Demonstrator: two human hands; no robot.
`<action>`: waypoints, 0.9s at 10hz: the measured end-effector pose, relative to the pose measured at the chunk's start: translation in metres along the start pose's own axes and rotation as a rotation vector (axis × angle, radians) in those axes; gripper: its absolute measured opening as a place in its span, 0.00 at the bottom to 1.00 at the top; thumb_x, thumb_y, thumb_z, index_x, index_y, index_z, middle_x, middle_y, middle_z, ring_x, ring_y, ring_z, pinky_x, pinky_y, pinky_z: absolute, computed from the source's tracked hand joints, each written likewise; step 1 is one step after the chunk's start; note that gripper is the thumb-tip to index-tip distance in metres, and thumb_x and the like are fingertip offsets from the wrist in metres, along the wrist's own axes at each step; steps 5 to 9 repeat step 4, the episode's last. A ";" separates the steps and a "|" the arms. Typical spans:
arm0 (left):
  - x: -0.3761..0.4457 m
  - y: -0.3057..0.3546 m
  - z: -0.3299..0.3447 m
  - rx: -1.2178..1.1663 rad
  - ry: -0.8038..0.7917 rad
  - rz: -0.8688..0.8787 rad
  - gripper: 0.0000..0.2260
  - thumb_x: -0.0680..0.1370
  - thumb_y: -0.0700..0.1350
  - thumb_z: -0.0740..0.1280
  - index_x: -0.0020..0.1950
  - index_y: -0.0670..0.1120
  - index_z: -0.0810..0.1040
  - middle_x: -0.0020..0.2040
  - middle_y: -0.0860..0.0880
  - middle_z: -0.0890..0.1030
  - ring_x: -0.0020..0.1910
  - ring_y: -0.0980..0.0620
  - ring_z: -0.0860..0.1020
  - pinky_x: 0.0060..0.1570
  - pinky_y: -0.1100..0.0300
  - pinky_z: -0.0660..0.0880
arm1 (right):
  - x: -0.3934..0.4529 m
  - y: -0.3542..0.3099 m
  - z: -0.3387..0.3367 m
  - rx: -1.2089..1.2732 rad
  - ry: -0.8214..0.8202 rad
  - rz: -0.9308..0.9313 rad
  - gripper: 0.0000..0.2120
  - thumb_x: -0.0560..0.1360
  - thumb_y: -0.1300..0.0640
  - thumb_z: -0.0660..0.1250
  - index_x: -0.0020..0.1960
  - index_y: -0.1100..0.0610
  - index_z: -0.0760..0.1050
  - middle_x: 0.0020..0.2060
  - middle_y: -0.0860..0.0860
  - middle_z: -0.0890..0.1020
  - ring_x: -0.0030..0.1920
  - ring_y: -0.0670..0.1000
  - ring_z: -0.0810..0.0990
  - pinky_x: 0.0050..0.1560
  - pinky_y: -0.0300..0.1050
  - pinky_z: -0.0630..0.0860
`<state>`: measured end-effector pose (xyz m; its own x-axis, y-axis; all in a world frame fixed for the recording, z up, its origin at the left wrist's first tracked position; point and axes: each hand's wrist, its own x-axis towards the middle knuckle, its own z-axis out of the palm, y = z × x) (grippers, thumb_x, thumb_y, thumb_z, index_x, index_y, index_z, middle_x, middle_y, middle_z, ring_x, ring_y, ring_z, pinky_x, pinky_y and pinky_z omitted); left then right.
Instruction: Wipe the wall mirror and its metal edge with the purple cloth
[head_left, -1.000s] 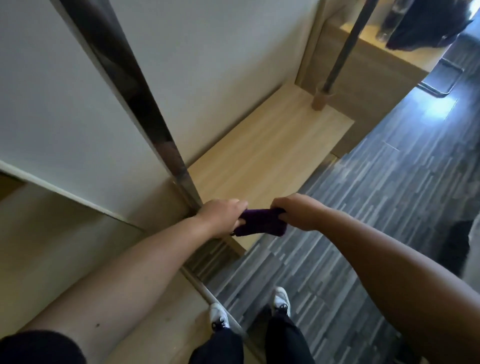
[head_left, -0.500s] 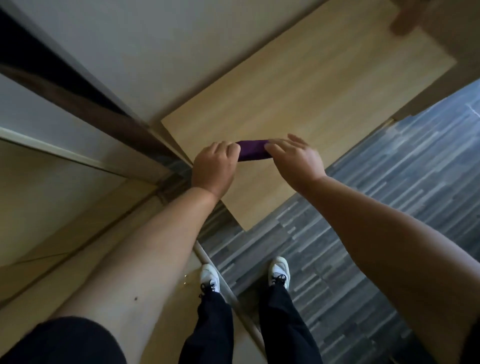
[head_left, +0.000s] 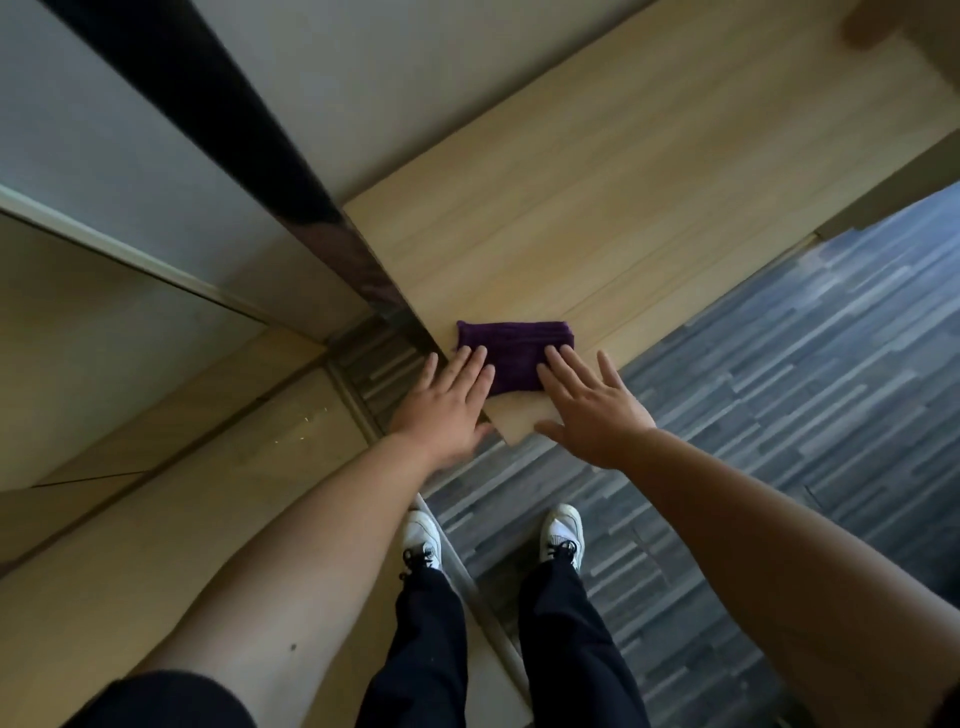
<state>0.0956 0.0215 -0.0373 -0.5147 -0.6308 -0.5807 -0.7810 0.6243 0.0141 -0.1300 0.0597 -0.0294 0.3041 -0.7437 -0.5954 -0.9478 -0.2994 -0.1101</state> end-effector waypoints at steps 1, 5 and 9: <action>-0.024 -0.009 -0.026 -0.126 0.010 -0.023 0.29 0.85 0.55 0.51 0.81 0.44 0.48 0.82 0.45 0.45 0.80 0.46 0.45 0.78 0.47 0.46 | -0.010 -0.004 -0.037 0.163 0.032 0.010 0.32 0.83 0.40 0.50 0.81 0.53 0.44 0.80 0.53 0.44 0.80 0.53 0.43 0.79 0.56 0.44; -0.099 -0.057 -0.128 -0.494 -0.493 -0.249 0.13 0.84 0.50 0.59 0.47 0.45 0.79 0.40 0.48 0.82 0.36 0.51 0.79 0.37 0.58 0.74 | -0.010 -0.047 -0.177 0.289 -0.566 0.108 0.10 0.81 0.56 0.63 0.46 0.61 0.78 0.43 0.52 0.82 0.37 0.46 0.81 0.37 0.39 0.75; -0.099 -0.057 -0.128 -0.494 -0.493 -0.249 0.13 0.84 0.50 0.59 0.47 0.45 0.79 0.40 0.48 0.82 0.36 0.51 0.79 0.37 0.58 0.74 | -0.010 -0.047 -0.177 0.289 -0.566 0.108 0.10 0.81 0.56 0.63 0.46 0.61 0.78 0.43 0.52 0.82 0.37 0.46 0.81 0.37 0.39 0.75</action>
